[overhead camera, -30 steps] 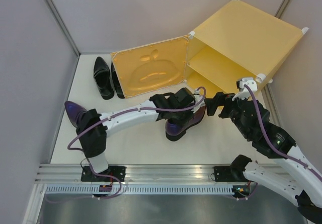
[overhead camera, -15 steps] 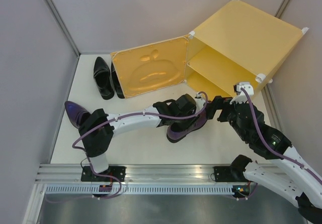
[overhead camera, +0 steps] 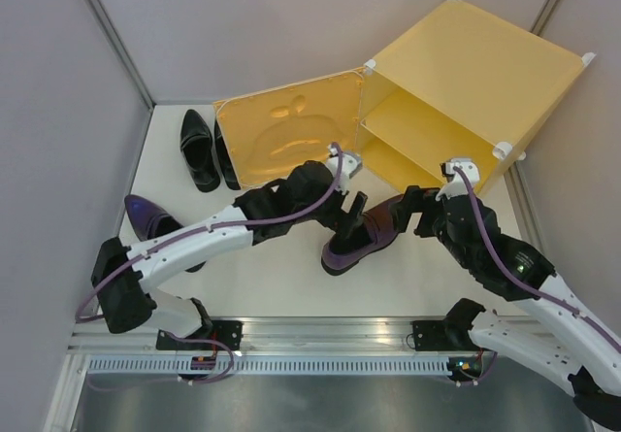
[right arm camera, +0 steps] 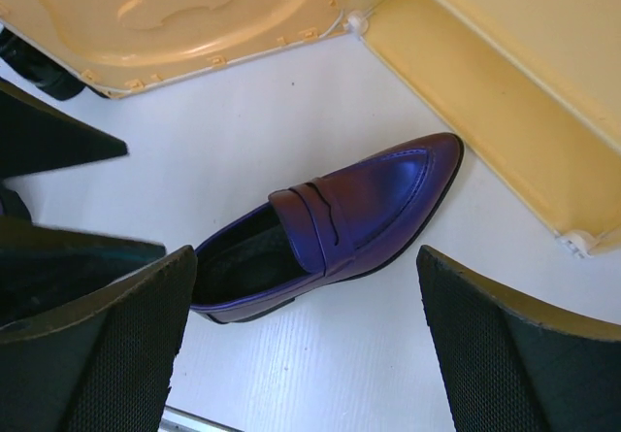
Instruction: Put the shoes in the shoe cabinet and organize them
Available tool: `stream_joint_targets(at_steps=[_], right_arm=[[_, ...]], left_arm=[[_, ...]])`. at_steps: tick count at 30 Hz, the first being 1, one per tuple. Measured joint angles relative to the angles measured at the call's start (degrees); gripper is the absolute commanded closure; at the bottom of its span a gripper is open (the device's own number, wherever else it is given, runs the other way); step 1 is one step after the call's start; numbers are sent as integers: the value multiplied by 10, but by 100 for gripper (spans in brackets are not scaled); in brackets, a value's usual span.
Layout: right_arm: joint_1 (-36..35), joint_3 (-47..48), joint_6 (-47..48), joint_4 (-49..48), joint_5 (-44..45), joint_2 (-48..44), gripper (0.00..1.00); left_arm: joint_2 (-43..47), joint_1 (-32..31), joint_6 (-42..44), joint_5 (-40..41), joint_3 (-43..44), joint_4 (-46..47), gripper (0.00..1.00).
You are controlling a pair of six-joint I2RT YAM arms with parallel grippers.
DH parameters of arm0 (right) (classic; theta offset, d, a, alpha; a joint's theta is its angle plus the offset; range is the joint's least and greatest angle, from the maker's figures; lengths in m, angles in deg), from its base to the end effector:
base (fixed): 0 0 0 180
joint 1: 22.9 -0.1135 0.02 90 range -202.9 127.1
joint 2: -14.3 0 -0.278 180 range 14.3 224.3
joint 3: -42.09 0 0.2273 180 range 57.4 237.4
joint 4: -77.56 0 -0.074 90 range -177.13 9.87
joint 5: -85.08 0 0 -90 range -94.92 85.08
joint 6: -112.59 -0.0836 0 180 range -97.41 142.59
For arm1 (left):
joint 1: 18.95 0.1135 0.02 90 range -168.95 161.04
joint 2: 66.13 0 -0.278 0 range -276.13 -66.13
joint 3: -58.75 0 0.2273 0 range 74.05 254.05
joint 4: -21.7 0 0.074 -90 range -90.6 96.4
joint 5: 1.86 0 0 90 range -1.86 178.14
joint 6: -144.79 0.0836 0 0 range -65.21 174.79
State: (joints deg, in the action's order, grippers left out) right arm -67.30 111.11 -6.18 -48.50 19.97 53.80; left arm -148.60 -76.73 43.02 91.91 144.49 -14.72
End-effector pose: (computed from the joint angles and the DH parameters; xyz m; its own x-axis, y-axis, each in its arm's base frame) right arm 0.1244 0.0726 0.3404 -0.4326 0.1874 -0.8819 -0.1742 0.9424 0.2857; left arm 0.1872 -0.2867 0.3160 -0.4516 0.3349 -0.8270 0.7382 0.6608 -0.1356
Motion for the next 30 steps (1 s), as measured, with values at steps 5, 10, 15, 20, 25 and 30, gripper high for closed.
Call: stream_joint_targets(at_steps=[5,10,15,20,25,30], right_arm=[[0,-15,-4,-10,-60,63,2],[-26,-51,-13,-23,-108,146,2],[-101,-50,-26,-44,-110,216,5],[-172,-19,-35,-59,-100,300,13],[-196,13,-41,-71,-93,358,24],[-199,34,-42,-81,-85,412,29]], left_arm=[[87,96,-47,2,-66,-31,0],[197,209,-83,-9,-152,-88,0],[296,285,-87,-19,-218,-127,1],[368,342,-88,-28,-278,-156,2],[393,349,-90,-18,-286,-164,3],[399,357,-92,7,-286,-164,3]])
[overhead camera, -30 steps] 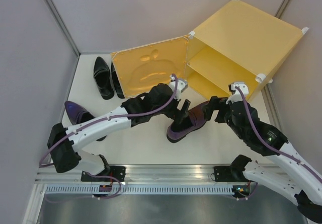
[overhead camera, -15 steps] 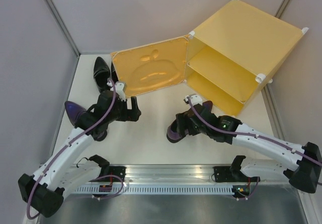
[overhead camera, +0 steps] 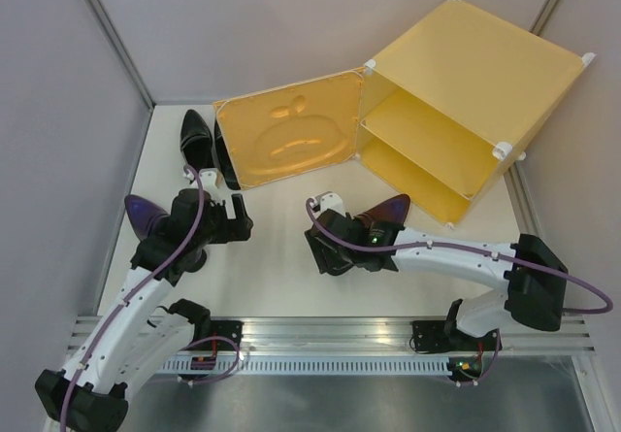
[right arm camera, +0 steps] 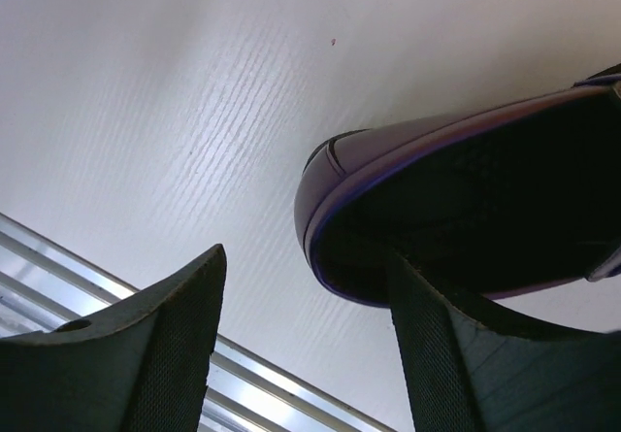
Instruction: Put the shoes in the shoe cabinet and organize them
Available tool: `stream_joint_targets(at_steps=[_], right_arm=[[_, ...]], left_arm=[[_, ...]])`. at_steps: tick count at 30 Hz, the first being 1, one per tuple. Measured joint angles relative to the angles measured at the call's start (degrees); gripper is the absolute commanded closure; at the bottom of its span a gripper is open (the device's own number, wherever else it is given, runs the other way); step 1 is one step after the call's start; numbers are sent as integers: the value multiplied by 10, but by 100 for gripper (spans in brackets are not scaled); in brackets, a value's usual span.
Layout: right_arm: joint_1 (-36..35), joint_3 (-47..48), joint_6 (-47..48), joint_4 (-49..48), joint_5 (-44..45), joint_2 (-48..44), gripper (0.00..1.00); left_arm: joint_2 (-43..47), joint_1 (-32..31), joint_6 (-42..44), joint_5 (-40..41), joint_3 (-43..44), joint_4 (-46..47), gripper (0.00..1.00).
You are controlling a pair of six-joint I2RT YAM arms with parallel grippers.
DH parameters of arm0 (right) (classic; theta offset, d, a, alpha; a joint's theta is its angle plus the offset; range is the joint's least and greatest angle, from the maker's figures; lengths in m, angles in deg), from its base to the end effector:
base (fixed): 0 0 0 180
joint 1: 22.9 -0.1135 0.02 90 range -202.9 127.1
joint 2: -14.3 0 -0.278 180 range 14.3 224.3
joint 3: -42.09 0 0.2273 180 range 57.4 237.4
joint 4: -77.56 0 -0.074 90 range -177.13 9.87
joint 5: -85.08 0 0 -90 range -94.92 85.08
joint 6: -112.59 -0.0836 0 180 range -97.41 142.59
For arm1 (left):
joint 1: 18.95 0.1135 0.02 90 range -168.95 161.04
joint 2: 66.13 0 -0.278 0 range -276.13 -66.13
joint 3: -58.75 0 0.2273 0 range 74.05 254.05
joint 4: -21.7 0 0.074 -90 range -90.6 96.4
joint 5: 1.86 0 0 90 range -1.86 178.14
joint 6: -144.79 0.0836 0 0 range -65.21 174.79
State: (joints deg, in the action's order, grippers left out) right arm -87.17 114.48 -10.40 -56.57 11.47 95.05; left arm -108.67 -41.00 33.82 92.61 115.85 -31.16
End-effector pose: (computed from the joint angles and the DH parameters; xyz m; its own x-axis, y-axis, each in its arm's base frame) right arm 0.1473 0.2513 0.2297 -0.7270 -0.3054 -0.6149 -0.4730 0.8719 0.1262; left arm 0.1495 -0.0535 0.2611 -0.6501 -0.1216 -0.7501 0.0910 0.9675 -0.2358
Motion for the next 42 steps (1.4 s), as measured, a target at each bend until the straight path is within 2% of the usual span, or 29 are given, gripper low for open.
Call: stream_joint_targets(at_steps=[4,9,12,13,15,18,19,22,26,34,42], right_arm=[[0,15,1,-4,1,46,36],[0,28,5,-15,10,95,40],[1,28,11,-21,21,111,49],[2,28,14,-22,26,113,55],[3,28,19,-22,32,116,60],[3,28,28,-24,31,116,74],[3,28,29,-26,27,116,86],[5,28,38,-35,3,114,98],[31,18,94,-14,-28,97,99],[167,9,180,25,-127,40,99],[201,9,233,44,-211,36,99]], left_arm=[[0,2,-1,5,0,0,3],[-5,2,-2,4,0,0,4],[-21,2,-2,-3,0,0,3],[-27,2,-2,-5,1,0,3],[-43,2,-2,-7,6,-2,3],[-66,2,-2,-12,27,-1,3],[-74,2,-1,-13,34,0,3],[-85,2,-1,-15,48,2,3],[-85,2,-1,-15,49,5,4],[-80,4,0,-6,44,9,4],[-70,5,0,1,38,10,4]])
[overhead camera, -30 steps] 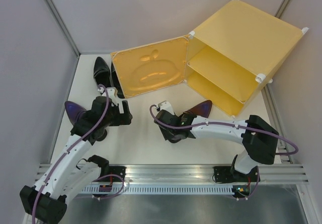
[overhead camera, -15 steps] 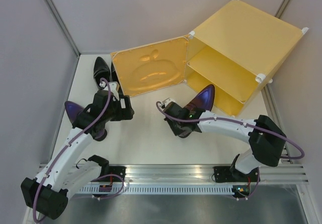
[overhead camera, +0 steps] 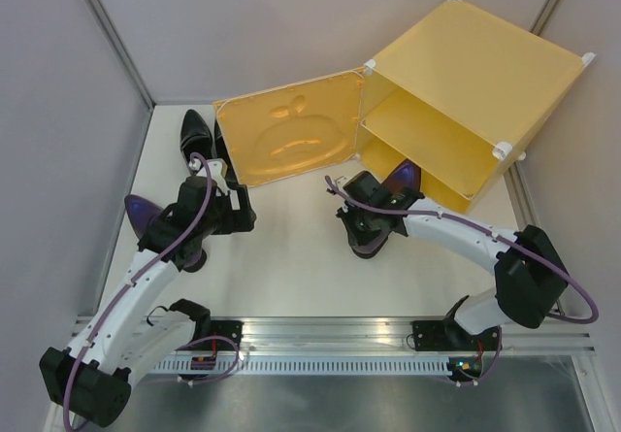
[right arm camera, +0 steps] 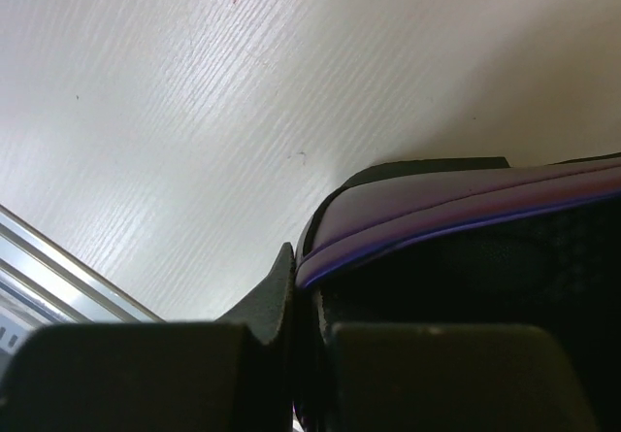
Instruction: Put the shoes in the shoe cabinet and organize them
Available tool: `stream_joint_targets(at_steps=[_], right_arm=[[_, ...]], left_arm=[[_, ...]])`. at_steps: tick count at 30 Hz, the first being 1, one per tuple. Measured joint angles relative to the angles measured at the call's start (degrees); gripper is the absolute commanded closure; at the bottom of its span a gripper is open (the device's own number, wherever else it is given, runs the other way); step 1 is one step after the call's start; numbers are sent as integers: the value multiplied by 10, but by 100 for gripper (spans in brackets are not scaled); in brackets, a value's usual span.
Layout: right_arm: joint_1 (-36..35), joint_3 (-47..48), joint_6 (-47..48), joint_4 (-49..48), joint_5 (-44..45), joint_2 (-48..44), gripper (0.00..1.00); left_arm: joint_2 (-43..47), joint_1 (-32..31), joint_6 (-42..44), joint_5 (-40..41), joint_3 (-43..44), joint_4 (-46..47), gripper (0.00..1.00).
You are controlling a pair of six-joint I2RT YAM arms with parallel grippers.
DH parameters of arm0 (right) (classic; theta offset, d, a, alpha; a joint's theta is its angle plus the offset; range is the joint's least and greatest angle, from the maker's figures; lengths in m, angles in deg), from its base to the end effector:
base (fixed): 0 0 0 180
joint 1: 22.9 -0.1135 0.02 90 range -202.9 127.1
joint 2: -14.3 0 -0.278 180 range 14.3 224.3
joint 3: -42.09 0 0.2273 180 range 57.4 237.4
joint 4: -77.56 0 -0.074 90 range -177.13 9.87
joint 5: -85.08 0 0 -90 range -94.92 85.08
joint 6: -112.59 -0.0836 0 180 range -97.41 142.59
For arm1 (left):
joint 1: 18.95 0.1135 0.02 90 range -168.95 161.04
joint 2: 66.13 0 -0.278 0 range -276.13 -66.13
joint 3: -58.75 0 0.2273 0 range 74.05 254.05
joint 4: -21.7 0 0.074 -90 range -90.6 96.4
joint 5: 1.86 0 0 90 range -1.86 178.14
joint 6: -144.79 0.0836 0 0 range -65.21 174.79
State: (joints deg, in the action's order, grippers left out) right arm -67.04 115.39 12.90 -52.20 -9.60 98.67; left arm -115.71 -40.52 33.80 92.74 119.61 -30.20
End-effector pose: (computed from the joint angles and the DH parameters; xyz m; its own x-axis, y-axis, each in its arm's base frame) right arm 0.2043 0.2078 0.2085 -0.7421 -0.4864 -0.4612 -0.6059 0.7810 0.1514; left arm 0.1718 -0.0607 0.2672 -0.6763 -0.1166 -0.7274 0.0724 0.9721 -0.2231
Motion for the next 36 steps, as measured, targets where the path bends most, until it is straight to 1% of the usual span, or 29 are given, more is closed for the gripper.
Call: stream_joint_targets(at_steps=[4,11,14,16,17,20,21,22,23,25,26,27,29,30,31,32,35,36], right_arm=[[32,0,16,3,-16,0,99],[119,0,43,5,-1,2,97],[149,0,52,3,19,16,91],[163,0,55,0,33,31,84],[169,3,54,0,36,37,78],[174,7,52,-7,66,39,65],[175,7,50,-7,79,39,56],[177,7,47,-7,93,39,54],[178,7,41,-7,103,38,48],[177,5,32,-9,116,35,43],[177,3,25,-11,123,30,35],[176,0,16,-12,129,22,33],[173,-9,-3,-12,147,-6,26],[170,-14,-14,-13,157,-24,17],[168,-18,-30,-15,168,-42,14],[161,-24,-50,-18,186,-65,8],[127,-58,-121,-46,248,-143,2],[109,-73,-151,-54,274,-168,2]], left_arm=[[1,0,0,0,0,0,5],[3,0,0,6,-6,2,5],[3,0,0,10,-8,2,5],[3,0,0,11,-8,3,5],[3,0,0,12,-9,3,5],[3,0,0,13,-9,3,5],[3,0,0,13,-9,3,5],[3,0,0,13,-9,3,5],[3,1,0,13,-9,3,5],[3,1,0,14,-9,3,5],[3,1,0,14,-9,3,5],[3,1,0,14,-9,3,5],[3,1,0,14,-9,3,5],[3,1,0,14,-9,3,5],[3,1,0,14,-9,3,5],[3,1,0,14,-9,3,5],[3,1,0,14,-9,3,5],[3,1,0,14,-9,3,5]])
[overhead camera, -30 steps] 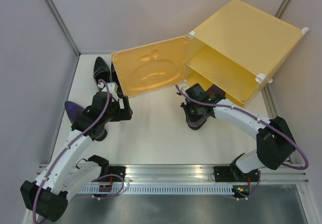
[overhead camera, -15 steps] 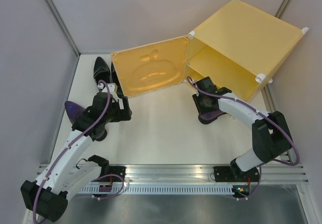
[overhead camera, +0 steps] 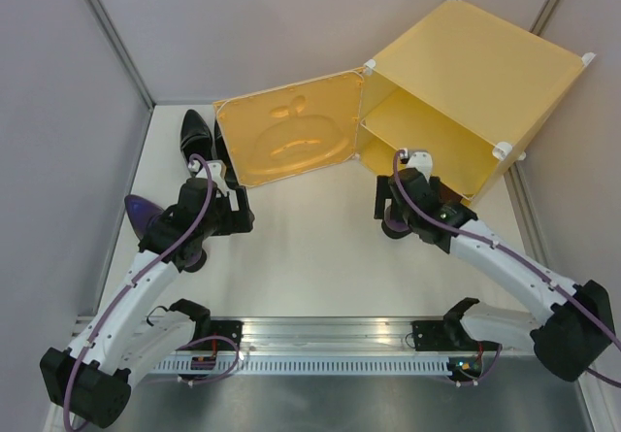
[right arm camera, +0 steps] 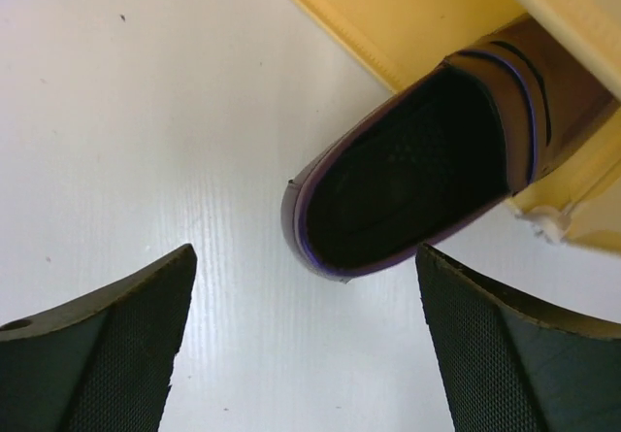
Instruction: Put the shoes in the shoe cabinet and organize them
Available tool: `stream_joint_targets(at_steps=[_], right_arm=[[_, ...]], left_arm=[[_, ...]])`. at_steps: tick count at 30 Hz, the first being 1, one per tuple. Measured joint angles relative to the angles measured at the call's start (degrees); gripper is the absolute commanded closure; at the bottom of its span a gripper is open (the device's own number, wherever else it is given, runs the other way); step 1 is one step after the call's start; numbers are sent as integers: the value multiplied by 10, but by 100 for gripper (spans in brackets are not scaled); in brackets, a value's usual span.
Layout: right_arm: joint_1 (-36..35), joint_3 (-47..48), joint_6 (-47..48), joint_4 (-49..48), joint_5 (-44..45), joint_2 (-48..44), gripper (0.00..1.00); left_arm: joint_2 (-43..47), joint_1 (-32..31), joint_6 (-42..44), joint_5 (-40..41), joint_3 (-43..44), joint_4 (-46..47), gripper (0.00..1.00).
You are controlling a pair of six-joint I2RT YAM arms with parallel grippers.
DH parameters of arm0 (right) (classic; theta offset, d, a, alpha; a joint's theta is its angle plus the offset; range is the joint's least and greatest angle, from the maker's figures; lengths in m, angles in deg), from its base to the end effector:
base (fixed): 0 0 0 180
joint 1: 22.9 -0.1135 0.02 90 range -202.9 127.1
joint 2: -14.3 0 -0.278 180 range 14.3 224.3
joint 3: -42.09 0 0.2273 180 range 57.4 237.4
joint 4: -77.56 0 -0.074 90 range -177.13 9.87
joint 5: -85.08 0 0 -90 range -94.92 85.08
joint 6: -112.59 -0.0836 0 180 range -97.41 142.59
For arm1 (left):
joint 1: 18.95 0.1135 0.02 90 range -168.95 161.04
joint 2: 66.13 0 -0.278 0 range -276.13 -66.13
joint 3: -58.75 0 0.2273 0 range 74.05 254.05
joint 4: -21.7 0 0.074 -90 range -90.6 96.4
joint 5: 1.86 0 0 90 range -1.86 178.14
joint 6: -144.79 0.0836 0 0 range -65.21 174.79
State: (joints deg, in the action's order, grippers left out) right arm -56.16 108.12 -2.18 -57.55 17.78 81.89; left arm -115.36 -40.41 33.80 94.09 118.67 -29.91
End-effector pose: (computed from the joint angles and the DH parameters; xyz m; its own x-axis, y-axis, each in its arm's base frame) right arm 0.2229 0.1076 0.2548 -0.6691 0.0234 -0.7428 -0.0036 0.9994 0.0347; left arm 0.1712 -0.0580 0.2633 -0.6734 -0.1181 -0.7298 0.0533 0.9768 -0.2073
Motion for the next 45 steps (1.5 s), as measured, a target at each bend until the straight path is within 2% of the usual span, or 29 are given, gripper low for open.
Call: stream_joint_targets(at_steps=[5,12,23,31,38,41,44,45], right_arm=[[-109,-51,-159,0,141,-45,2],[-181,-61,-368,50,277,14,2],[-212,-61,-632,98,355,168,2],[-203,-24,-722,138,393,283,2],[-169,-15,-717,113,403,316,3],[-153,-12,-701,88,403,335,5],[-144,-10,-689,67,402,356,12],[-143,-10,-688,61,401,361,18]], left_arm=[[2,3,0,1,0,0,5],[13,4,0,1,0,0,5],[53,4,0,4,-2,0,5],[48,4,0,13,-15,0,5],[49,4,0,18,-17,0,5],[49,4,0,21,-17,0,5],[49,4,0,24,-17,0,5],[49,4,0,25,-17,0,5]])
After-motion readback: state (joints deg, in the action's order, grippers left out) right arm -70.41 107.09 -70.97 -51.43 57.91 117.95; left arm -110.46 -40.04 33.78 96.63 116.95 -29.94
